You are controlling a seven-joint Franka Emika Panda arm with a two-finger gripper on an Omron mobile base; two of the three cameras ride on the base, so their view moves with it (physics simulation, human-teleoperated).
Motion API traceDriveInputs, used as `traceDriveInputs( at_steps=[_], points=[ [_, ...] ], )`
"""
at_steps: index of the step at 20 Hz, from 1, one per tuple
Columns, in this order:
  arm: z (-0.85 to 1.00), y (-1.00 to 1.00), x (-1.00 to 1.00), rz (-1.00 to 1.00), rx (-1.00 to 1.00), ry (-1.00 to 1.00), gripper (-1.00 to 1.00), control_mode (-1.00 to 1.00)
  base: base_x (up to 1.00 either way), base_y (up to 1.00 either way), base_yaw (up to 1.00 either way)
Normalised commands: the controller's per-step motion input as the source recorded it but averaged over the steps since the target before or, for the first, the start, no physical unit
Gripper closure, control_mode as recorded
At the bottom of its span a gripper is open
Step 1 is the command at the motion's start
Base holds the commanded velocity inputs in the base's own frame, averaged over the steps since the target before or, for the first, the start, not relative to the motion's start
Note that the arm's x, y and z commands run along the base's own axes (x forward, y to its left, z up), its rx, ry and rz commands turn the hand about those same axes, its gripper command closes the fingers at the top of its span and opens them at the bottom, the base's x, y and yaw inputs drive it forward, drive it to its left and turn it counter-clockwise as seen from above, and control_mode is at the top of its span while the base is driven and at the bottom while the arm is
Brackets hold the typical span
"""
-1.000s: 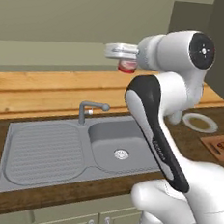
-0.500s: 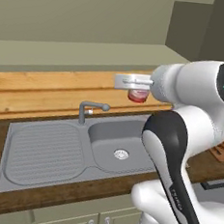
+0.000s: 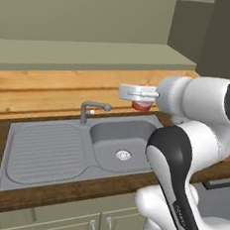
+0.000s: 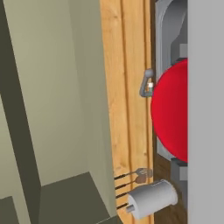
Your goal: From the different types of pastries on the counter, select a croissant and place it on the cutting board. Then retrieve a jar of jam from the cabinet and place it alongside the croissant on the cutting board.
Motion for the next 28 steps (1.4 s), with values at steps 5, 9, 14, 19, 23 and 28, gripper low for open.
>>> traceDriveInputs(
  at_steps=[5,9,14,19,23,28],
  points=[
    [0.0,0.0,0.0,0.0,0.0,0.0,1.0,1.0,-1.0,-0.35,0.0],
    [0.0,0.0,0.0,0.0,0.0,0.0,1.0,1.0,-1.0,-0.41,0.0],
    [0.0,0.0,0.0,0.0,0.0,0.0,1.0,1.0,-0.77,-0.52,0.0],
    [0.0,0.0,0.0,0.0,0.0,0.0,1.0,1.0,-0.33,-0.95,0.0],
    [0.0,0.0,0.0,0.0,0.0,0.0,1.0,1.0,-0.12,-1.0,0.0],
    [0.0,0.0,0.0,0.0,0.0,0.0,1.0,1.0,-0.05,-1.0,0.0]
  ],
)
